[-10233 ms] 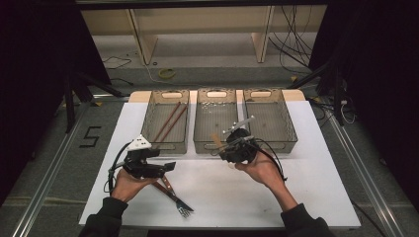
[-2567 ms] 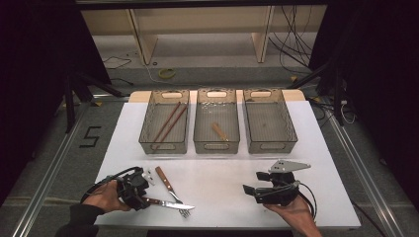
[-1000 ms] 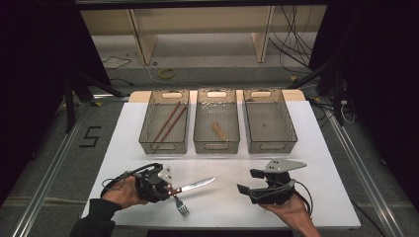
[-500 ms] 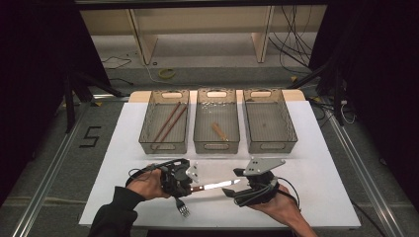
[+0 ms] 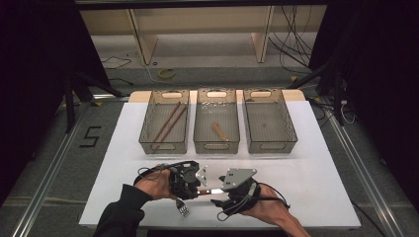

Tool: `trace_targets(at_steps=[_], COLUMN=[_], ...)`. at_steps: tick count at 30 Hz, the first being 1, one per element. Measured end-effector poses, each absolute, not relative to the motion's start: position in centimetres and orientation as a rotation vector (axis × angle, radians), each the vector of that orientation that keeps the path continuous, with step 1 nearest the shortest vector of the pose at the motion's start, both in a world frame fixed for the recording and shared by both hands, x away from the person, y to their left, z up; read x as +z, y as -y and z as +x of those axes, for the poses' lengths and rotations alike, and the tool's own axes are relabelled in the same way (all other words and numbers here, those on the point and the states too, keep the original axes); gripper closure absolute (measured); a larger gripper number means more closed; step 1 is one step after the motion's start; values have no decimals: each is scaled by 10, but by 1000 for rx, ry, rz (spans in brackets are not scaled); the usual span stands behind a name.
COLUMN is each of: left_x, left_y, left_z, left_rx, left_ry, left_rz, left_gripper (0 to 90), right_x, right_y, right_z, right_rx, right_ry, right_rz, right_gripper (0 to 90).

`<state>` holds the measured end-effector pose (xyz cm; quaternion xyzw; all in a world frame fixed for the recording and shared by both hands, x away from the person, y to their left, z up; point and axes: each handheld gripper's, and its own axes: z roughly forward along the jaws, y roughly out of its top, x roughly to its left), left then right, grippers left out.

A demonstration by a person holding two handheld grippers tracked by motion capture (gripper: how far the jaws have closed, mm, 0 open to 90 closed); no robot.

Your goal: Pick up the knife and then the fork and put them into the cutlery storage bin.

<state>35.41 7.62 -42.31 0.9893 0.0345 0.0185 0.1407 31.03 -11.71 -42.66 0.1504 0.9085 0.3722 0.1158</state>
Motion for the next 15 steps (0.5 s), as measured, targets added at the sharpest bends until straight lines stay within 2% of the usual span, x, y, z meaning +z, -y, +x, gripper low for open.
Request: trace_targets(at_steps=[8,15], left_x=[-424,-423], left_y=[-72,-67], left_z=[355,358], left_rx=[0,-69], left_ry=[-113,-142], left_rz=[2857,2878], left_gripper=[757,757], right_x=[-435,-443], right_y=[103,95], right_z=[302,296], right_rx=[961,860], right_ry=[-2632,-2590], right_rz=[245,136], right_gripper=[333,395])
